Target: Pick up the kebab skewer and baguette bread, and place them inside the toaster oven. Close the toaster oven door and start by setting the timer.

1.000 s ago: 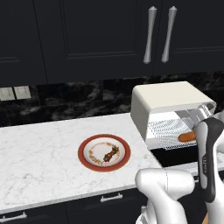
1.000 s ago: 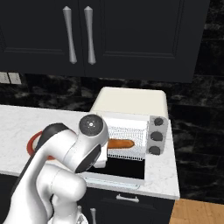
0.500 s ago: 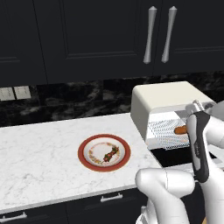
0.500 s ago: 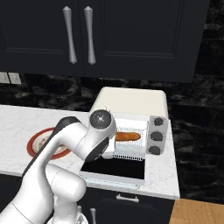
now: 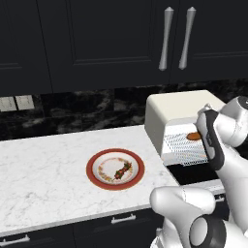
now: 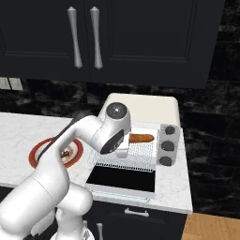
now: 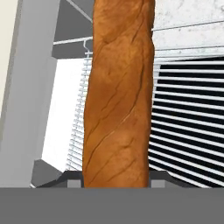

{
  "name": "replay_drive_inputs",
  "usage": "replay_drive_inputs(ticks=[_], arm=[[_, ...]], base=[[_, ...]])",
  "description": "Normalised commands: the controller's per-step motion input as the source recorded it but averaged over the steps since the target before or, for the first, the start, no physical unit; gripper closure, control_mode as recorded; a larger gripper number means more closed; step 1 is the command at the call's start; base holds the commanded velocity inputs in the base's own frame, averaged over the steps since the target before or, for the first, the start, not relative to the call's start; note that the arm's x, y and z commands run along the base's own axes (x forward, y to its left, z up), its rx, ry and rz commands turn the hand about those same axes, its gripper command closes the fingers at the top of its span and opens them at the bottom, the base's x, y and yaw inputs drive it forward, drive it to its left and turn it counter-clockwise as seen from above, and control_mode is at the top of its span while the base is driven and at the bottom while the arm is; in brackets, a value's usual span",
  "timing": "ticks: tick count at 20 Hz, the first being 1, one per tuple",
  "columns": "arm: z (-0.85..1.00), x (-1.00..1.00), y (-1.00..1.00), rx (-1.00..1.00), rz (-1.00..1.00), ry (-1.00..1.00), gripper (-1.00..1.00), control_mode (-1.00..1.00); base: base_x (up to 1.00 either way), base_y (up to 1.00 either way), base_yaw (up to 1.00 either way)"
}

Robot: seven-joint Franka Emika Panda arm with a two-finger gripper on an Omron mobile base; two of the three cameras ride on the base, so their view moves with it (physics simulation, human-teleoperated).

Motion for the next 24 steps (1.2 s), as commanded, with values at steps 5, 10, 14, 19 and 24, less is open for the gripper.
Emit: replay_drive_inputs(ticks=[5, 10, 14, 19, 24], arm=[[-0.09, 0.39, 0.0, 0.0, 0.0, 0.1, 1.0, -1.0], [-0.19, 0.22, 0.0, 0.0, 0.0, 0.04, 1.0, -1.0], [-0.25, 0.0, 0.0, 0.0, 0.0, 0.0, 1.0, -1.0], [-0.27, 0.01, 0.0, 0.0, 0.0, 0.0, 1.0, -1.0], [-0.15, 0.13, 0.0, 0.0, 0.0, 0.0, 1.0, -1.0]], base=[[0.0, 0.0, 0.0], [0.0, 0.0, 0.0], [0.0, 0.0, 0.0], [0.0, 0.0, 0.0], [0.0, 0.0, 0.0]])
